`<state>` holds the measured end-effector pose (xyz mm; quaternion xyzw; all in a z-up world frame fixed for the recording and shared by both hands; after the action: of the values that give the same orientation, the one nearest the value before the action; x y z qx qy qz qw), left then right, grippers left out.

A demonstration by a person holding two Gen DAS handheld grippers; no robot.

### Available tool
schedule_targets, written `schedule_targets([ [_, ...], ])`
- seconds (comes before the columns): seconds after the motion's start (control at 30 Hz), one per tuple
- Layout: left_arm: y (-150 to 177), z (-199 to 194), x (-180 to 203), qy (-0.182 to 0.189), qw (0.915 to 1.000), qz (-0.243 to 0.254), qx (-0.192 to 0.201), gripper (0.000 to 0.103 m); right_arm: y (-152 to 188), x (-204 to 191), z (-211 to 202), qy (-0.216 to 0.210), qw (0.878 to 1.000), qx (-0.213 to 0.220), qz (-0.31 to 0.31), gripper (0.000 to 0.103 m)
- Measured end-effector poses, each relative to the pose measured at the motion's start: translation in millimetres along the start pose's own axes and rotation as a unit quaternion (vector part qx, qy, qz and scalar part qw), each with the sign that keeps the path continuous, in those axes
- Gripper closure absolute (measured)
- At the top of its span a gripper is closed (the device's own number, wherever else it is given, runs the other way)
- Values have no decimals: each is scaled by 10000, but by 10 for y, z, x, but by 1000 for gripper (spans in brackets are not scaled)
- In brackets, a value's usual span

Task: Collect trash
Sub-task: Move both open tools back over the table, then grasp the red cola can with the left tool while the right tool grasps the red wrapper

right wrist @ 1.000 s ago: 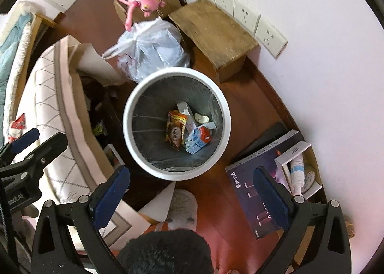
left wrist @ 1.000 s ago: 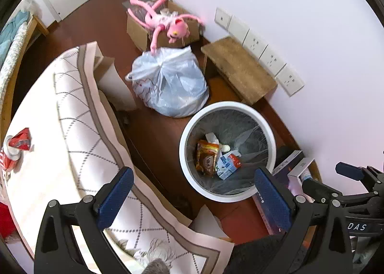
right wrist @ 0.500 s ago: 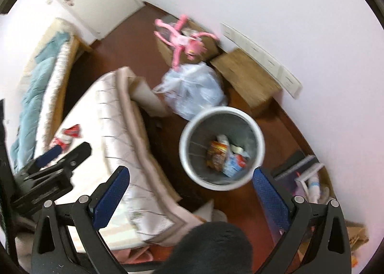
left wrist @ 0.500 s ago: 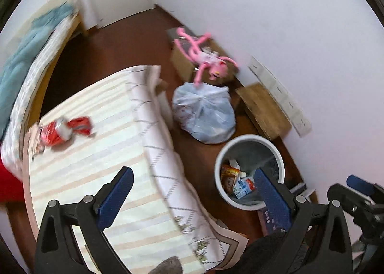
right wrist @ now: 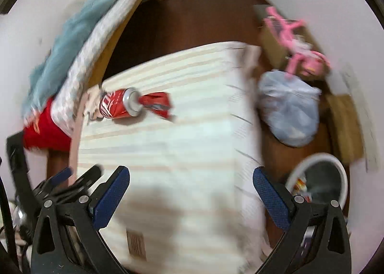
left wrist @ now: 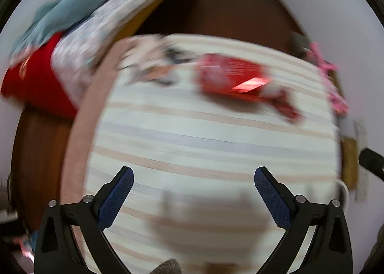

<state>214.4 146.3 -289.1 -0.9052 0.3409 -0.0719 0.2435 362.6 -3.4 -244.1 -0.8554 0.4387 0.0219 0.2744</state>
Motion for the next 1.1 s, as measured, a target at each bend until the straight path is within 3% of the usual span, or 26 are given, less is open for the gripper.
schedule_targets([
  [0.17,-76,325,-554,-224,9983,-487,-219,0,-326,-525,1078,437,9944,-541,-799,2],
  [0.23,-125,403,-620,-178,9977,-603,-242,0,-395,-593,1357,551,9918,-682,-930,11],
  [0.3,-199,459,-583,-83,9973,-677,-261,0,-431,-564,1494,621,9909,-747,-927,27],
  [0.37,-272,518,-463,148,9966,-767,-266,0,-432,-500,1596,593,9914,-824,-822,64],
  [0.4,-300,509,-410,239,9963,-778,-266,0,-419,-470,1610,576,9915,-847,-799,69],
  [0.5,-439,532,-145,609,9942,-859,-236,0,-398,-357,1504,630,9926,-667,-791,97],
  [0.63,-588,638,149,1060,9877,-1114,-275,0,-415,-135,1350,875,9937,-488,-501,97],
  [0.9,-719,1114,262,1658,9567,-2283,-712,1,-522,39,1425,947,9938,-548,-208,97],
  [0.93,-733,1162,237,1606,9548,-2400,-702,4,-517,10,1457,925,9939,-572,-189,97],
  [1.0,-809,1162,165,1429,9564,-2501,-489,33,-511,-29,1518,894,9940,-621,-124,97],
  [1.03,-853,1145,143,1385,9582,-2475,-376,41,-504,-45,1536,879,9940,-644,-115,97],
  [1.1,-909,1125,151,1298,9667,-2184,-316,42,-485,-104,1542,867,9941,-636,-161,97],
])
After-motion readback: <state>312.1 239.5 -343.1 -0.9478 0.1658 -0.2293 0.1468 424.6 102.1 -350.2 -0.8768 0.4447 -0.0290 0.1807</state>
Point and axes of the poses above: each gripper's, at about its wrist camera, not at the fingertips, and z roughly the way its jaws point, x to its right, y to its underside, the point moved 4 cm from there along z, roughly the way its jaws point, and after that the axes turned 11 degrees about x, right-handed, at the moved point
